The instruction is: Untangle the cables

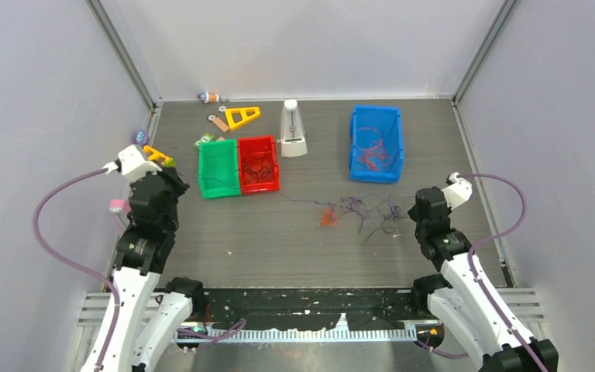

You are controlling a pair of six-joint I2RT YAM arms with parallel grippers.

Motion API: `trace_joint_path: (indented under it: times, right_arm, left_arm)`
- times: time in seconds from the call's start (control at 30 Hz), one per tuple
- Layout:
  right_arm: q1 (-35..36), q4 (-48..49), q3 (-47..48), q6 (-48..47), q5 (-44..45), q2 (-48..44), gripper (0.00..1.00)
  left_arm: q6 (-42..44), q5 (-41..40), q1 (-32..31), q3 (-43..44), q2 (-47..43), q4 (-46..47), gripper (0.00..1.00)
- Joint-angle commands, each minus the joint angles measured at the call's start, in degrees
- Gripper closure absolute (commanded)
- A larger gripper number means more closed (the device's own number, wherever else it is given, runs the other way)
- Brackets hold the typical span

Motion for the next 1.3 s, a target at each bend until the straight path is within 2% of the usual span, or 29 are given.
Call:
trace_joint_path:
  times: [0.0, 0.03, 0.07, 0.13, 0.2, 0.27, 0.37, 0.47, 0.6, 0.77, 0.83, 0.9, 0.93, 0.97, 1.03, 1.13, 1.23, 1.27]
  right_arm:
    - [-0.45, 5.05, 1.27, -7.51, -10.71, -0.45, 0.61]
    - [-0.41, 6.64, 1.38, -12.15, -15.58, -0.42, 0.34]
    - [-0.40, 10.12, 1.23, -13.84, -25.52, -0.34, 0.14]
    - [0.03, 14.47, 0.67, -16.69, -37.49, 0.05, 0.00]
    - [2.81, 14.16, 3.10, -18.91, -41.03, 1.89, 0.04]
    - [8.61, 12.24, 6.18, -22.94, -39.44, 4.42, 0.05]
    - [17.64, 13.12, 8.87, -25.64, -36.03, 8.20, 0.05]
    - [25.21, 13.41, 13.60, -28.60, -32.89, 16.04, 0.05]
    - [30.52, 11.23, 20.99, -30.92, -26.12, 28.06, 0.05]
    - [34.91, 8.59, 25.21, -31.02, -19.29, 41.57, 0.05]
    - [35.24, 7.67, 25.64, -29.33, -17.05, 45.39, 0.04]
    - [34.56, 6.56, 25.16, -26.01, -12.48, 48.15, 0.00]
    - [33.80, 6.15, 24.73, -24.90, -11.49, 48.66, 0.04]
    - [31.14, 6.36, 23.12, -22.63, -11.84, 48.98, 0.12]
    - [25.32, 8.82, 18.57, -19.40, -15.99, 47.17, 0.21]
    - [15.77, 14.96, 12.37, -16.09, -23.98, 40.45, 0.28]
    - [12.27, 15.88, 8.47, -13.77, -22.66, 35.06, 0.39]
    - [11.50, 16.30, 7.90, -13.63, -22.32, 33.03, 0.47]
  left_arm:
    - [-1.35, -0.57, 2.03, 4.76, -2.34, 0.65, 1.00]
    - [-0.44, 4.51, 2.06, 4.47, -2.52, 3.25, 1.00]
    - [-0.33, 9.48, 2.08, 4.17, -2.43, 5.69, 1.00]
    - [-0.22, 19.41, 2.03, 3.73, -1.47, 10.07, 1.00]
    - [-0.23, 25.60, 1.99, 4.74, 0.41, 11.07, 1.00]
    - [-0.11, 27.53, 1.99, 6.31, 2.19, 10.67, 1.00]
    - [1.19, 27.49, 1.99, 8.63, 3.38, 9.34, 1.00]
    - [1.86, 25.25, 1.99, 11.17, 3.62, 7.54, 1.00]
    - [2.98, 23.68, 1.99, 15.00, 4.57, 4.72, 1.00]
    - [4.42, 20.32, 1.97, 19.02, 5.30, 1.96, 1.00]
    - [6.19, 16.68, 2.02, 20.59, 5.49, 0.21, 1.00]
    - [7.21, 8.28, 2.26, 23.59, 5.92, -4.10, 1.00]
    - [7.95, 4.55, 2.71, 25.58, 6.23, -5.97, 1.00]
    - [8.40, 0.93, 3.33, 26.66, 6.33, -7.46, 1.00]
    - [8.95, -3.21, 5.66, 27.57, 5.85, -8.86, 1.00]
    - [8.33, -5.59, 8.82, 26.58, 4.55, -8.68, 1.00]
    - [6.45, -5.87, 10.52, 24.97, 3.55, -8.68, 1.00]
    - [5.69, -4.51, 10.64, 24.15, 3.16, -8.19, 1.00]
